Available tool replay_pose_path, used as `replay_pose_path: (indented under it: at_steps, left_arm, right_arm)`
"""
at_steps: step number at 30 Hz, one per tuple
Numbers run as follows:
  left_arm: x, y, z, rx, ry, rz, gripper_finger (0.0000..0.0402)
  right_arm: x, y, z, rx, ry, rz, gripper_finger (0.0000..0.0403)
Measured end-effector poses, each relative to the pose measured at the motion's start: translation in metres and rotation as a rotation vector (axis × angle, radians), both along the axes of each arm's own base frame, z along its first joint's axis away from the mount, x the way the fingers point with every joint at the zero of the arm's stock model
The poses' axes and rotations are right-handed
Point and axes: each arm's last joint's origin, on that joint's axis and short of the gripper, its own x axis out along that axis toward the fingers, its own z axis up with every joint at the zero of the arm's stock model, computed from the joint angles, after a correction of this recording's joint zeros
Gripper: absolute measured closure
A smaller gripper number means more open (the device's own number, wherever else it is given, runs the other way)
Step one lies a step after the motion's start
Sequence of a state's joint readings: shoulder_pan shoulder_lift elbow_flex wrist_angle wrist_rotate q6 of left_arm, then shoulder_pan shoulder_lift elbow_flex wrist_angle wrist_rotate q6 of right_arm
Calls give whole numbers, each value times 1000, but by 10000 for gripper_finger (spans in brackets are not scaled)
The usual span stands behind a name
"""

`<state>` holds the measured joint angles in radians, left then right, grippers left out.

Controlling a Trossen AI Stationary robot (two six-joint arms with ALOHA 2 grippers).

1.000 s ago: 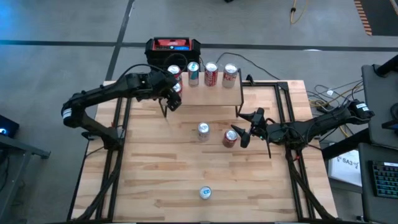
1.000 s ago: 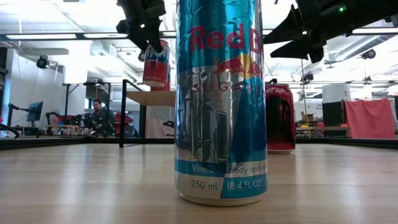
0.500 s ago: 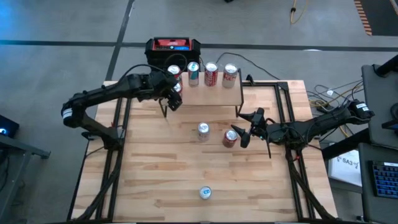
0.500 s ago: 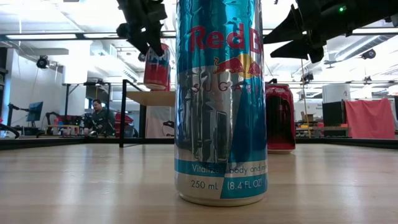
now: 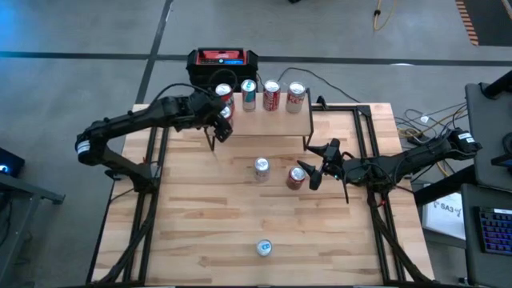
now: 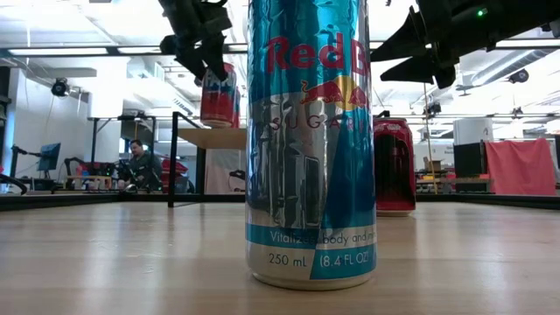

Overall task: Place canned beverage on shelf
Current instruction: Put the red soda can on the shelf aligned with the other red soda can

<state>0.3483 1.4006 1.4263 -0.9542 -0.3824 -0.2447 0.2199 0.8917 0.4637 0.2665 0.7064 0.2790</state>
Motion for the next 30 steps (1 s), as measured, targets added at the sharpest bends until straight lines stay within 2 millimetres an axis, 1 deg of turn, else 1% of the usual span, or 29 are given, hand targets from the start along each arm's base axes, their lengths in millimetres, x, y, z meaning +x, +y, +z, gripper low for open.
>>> replay_pose_path:
  at_steps: [7, 14, 26, 30]
  left_arm:
    - [-3, 1, -7, -3, -1, 12, 133]
    - [-6, 2, -9, 3, -11, 17, 132]
    - [-6, 2, -8, -1, -16, 12, 118]
    - [-6, 2, -8, 0, -17, 11, 103]
  right_arm:
    - [0, 0, 0, 0, 0, 0, 103]
    - [0, 0, 0, 0, 0, 0, 103]
    - [0, 0, 0, 0, 0, 0, 103]
    - [0, 0, 0, 0, 0, 0, 103]
